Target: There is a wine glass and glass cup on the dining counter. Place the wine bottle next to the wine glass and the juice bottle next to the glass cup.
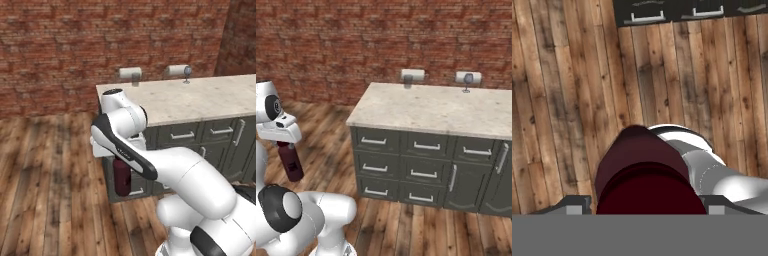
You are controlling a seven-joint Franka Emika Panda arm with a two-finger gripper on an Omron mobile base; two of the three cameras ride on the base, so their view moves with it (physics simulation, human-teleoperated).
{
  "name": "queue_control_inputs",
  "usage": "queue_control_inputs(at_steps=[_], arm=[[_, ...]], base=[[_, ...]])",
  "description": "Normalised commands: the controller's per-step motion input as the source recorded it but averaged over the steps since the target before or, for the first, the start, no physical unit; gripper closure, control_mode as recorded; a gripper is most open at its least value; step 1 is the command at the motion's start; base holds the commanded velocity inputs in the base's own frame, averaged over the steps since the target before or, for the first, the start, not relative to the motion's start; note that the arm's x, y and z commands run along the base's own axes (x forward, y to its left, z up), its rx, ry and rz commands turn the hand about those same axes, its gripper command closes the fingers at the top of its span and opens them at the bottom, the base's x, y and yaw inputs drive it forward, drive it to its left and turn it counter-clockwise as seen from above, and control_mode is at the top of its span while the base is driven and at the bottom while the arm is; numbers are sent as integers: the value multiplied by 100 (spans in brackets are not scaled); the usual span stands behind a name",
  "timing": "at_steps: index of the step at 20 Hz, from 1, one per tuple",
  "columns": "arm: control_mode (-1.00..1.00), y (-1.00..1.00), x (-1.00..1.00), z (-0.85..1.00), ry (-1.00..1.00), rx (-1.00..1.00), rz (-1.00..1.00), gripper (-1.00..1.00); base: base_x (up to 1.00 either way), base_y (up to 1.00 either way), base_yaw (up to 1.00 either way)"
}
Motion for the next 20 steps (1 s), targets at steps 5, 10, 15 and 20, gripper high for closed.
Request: queue_control_inputs(at_steps=[5,10,15,20], arm=[[100,0,0,0,0,0,0,100],[100,0,0,0,0,0,0,100],[100,0,0,0,0,0,0,100],[100,0,0,0,0,0,0,100]], base=[[54,55,0],[54,60,0],[58,62,0],[65,61,0]])
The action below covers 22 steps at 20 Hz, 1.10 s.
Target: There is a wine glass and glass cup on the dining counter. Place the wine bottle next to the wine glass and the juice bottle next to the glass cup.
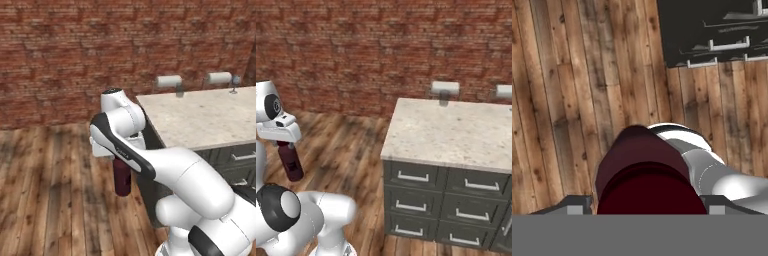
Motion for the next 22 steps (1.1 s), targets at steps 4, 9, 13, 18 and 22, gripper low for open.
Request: queue_control_inputs(at_steps=[4,9,13,18,22], arm=[[100,0,0,0,0,0,0,100],[100,0,0,0,0,0,0,100],[100,0,0,0,0,0,0,100],[100,0,0,0,0,0,0,100],[100,0,0,0,0,0,0,100]], base=[[69,58,-1],[72,57,-3],[73,56,-7],[76,51,-9],[77,45,-15]])
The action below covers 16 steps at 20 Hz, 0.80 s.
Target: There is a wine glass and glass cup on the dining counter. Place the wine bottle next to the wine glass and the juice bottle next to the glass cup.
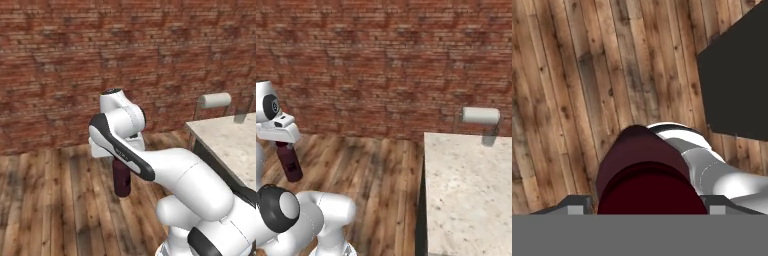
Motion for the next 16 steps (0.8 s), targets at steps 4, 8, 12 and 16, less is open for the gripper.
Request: queue_control_inputs(at_steps=[4,8,12,16], arm=[[100,0,0,0,0,0,0,100],[100,0,0,0,0,0,0,100],[100,0,0,0,0,0,0,100],[100,0,0,0,0,0,0,100]], base=[[78,40,-21],[78,34,-32],[72,34,-39],[68,34,-43]])
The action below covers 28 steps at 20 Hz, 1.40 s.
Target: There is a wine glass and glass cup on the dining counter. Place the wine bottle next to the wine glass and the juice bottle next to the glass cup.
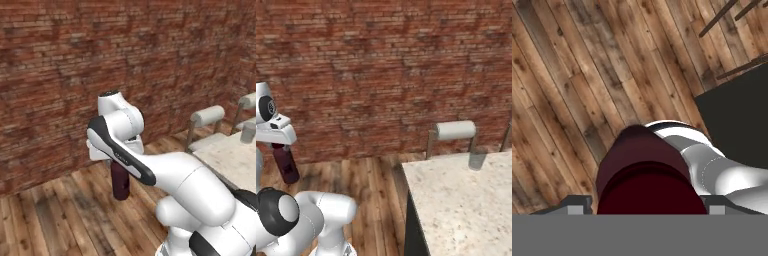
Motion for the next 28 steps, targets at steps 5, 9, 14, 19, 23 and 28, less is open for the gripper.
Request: queue_control_inputs(at_steps=[5,9,14,19,23,28], arm=[[100,0,0,0,0,0,0,100],[100,0,0,0,0,0,0,100],[100,0,0,0,0,0,0,100],[100,0,0,0,0,0,0,100],[100,0,0,0,0,0,0,100],[100,0,0,0,0,0,0,100]], base=[[68,34,-44],[65,34,-45],[58,34,-51],[55,32,-53],[57,32,-54],[57,32,-55]])
